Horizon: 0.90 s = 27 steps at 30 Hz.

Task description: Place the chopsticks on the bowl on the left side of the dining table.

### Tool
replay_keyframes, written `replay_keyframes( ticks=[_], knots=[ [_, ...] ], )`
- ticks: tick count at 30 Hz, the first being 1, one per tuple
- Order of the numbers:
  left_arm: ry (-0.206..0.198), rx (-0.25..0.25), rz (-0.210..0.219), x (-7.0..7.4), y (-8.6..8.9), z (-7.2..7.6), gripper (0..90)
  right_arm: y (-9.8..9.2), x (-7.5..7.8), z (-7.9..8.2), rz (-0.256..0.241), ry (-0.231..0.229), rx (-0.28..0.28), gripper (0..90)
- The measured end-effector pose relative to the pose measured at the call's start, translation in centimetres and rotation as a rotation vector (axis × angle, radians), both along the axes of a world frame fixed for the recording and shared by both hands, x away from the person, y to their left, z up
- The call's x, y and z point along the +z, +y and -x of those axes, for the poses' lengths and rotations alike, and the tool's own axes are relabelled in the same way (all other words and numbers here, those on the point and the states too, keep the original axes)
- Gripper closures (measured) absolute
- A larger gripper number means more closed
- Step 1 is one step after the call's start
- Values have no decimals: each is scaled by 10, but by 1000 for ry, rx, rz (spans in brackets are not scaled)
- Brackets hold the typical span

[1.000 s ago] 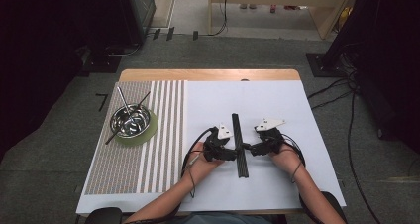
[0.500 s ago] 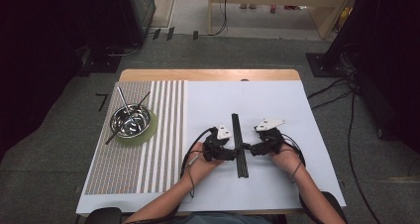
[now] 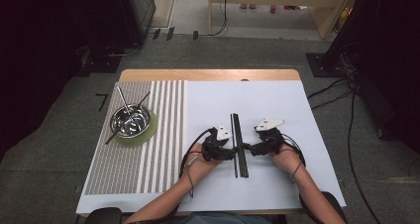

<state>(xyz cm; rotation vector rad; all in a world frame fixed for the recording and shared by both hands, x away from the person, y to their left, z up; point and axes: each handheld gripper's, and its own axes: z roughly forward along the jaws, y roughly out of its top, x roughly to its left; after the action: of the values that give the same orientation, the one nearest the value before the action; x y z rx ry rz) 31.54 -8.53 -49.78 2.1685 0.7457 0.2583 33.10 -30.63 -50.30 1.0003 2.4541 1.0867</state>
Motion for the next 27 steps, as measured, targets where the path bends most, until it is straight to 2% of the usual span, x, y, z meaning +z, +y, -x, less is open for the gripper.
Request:
replay_keyframes(
  ticks=[4, 14, 18, 27],
  knots=[
    [-10, 2, -15, 1, 2, -1, 547, 0, 0, 0, 0, 0, 0, 151],
    [25, 9, -23, 4, 9, -5, 694, 0, 0, 0, 0, 0, 0, 151],
    [41, 10, -23, 5, 11, -7, 737, 0, 0, 0, -1, 1, -1, 151],
    [77, 11, -15, 7, 16, -11, 769, 0, 0, 0, -1, 1, -1, 151]
  ],
)
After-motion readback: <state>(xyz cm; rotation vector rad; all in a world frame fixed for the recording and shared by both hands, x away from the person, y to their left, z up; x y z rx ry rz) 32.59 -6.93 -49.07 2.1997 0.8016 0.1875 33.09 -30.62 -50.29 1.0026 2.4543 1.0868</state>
